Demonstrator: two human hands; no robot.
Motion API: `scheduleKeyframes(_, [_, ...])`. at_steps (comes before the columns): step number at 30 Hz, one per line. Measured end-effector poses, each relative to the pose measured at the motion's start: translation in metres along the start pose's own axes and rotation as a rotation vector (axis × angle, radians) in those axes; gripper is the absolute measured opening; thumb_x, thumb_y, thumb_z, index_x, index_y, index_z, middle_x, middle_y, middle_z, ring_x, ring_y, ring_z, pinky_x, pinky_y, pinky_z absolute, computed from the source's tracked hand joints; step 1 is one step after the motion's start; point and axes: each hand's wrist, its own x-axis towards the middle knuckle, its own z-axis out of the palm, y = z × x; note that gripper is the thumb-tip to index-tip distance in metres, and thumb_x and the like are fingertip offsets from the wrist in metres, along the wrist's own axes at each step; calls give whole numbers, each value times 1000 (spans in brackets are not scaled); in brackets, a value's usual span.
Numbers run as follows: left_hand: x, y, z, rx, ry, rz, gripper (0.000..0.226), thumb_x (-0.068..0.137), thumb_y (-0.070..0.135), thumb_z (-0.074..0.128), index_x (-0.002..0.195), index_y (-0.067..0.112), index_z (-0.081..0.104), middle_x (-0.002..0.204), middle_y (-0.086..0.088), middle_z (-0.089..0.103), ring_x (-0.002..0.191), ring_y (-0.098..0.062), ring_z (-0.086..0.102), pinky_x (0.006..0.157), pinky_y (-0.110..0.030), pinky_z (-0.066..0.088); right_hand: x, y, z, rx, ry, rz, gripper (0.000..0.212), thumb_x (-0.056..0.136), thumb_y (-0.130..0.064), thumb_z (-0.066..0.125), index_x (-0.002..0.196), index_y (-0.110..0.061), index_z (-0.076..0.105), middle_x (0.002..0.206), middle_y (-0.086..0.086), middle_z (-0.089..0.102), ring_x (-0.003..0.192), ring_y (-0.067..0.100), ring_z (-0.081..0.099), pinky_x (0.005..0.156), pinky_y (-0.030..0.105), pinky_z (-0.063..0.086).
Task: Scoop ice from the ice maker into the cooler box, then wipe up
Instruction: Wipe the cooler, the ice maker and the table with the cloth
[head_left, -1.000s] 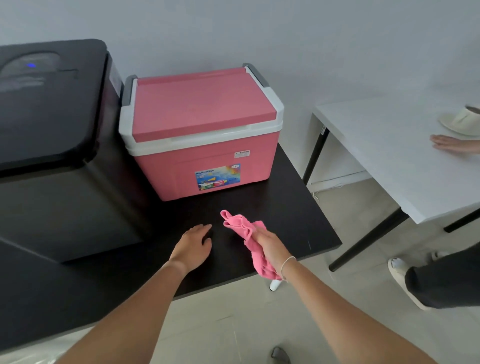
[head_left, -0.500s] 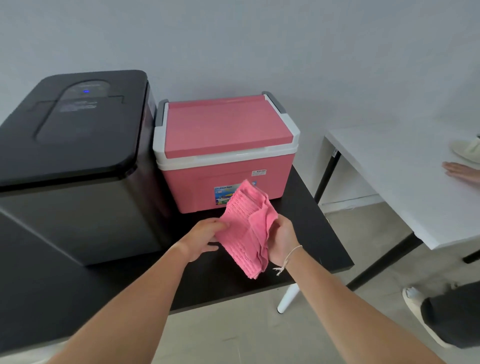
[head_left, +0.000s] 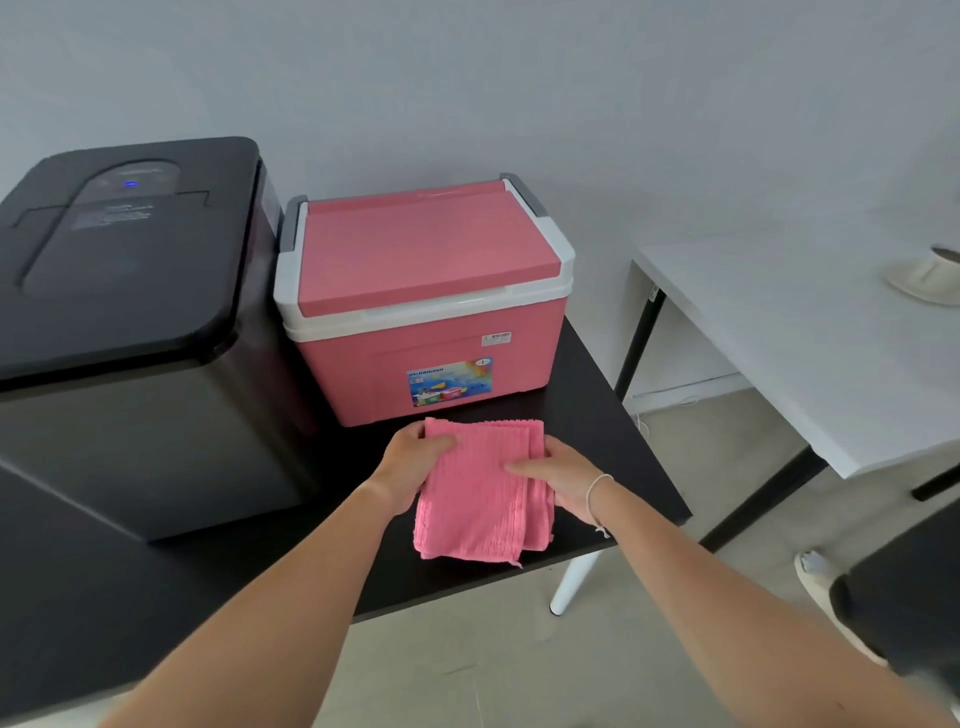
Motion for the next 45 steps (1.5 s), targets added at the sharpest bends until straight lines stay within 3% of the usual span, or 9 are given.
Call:
scheduleKeyframes(3, [2,3,10,11,-1,-25,27,87,15,62,112,6,60,112,-18,63,103,-31,61,93,-47,50,1,11,-5,-4,83,-23,51,80,-5,70,125,-12,48,119,10,61,106,26,61,93,42,49])
scheduleKeyframes(8, [9,4,22,58,-4,7,18,85,15,63,101,22,58,111,-10,60,104,-29,60,92,-50,50,2,16,-20,22,215,-145,75,83,1,65,134,-42,30,110,15,59,103,29,60,96,43,47])
scheduleKeyframes(14, [12,2,31,133,-28,38,12,86,14,62,97,17,57,111,-15,60,102,-30,61,90,-49,52,1,13,-33,-83,227,-170,25,90,-15,59,113,-24,56,109,0,56,100,19,56,79,28,47])
scheduleKeyframes(18, [13,1,32,224,-47,33,13,87,17,63,98,15,56,109,-14,59,102,-31,60,91,-49,51,6,14,-33,-159,226,-103,31,90,-27,61,119,-18,56,112,-3,56,106,18,54,85,29,43])
scheduleKeyframes(21, [13,0,33,274,-48,42,9,87,18,62,93,17,56,108,-14,58,102,-30,60,91,-47,52,8,13,-32,-177,185,-69,7,91,-23,58,95,-18,61,101,2,62,98,21,58,77,28,45])
scheduleKeyframes(24, [14,-1,31,305,-51,48,13,85,21,66,90,13,57,108,-16,60,101,-31,61,90,-46,52,9,13,-35,-93,173,-43,14,93,-20,55,79,-17,54,89,4,59,85,19,56,72,27,42])
scheduleKeyframes(28, [17,-1,27,331,-48,56,25,82,27,69,80,8,52,99,-17,62,92,-30,63,83,-41,54,13,11,-38,12,200,15,14,92,-25,49,86,-13,52,97,11,55,92,25,54,81,37,42])
scheduleKeyframes(35, [17,4,28,323,-58,38,24,85,25,66,79,9,50,98,-15,62,89,-27,65,74,-35,58,13,6,-41,-157,269,-87,27,97,-35,45,93,-9,51,97,7,53,89,19,51,75,30,38])
scheduleKeyframes(45, [17,3,35,24,-135,-94,42,87,16,62,125,13,45,123,-13,53,107,-27,59,82,-44,55,15,5,-40,-112,344,-162,32,97,-17,50,129,-18,52,114,-2,47,103,15,46,86,28,38])
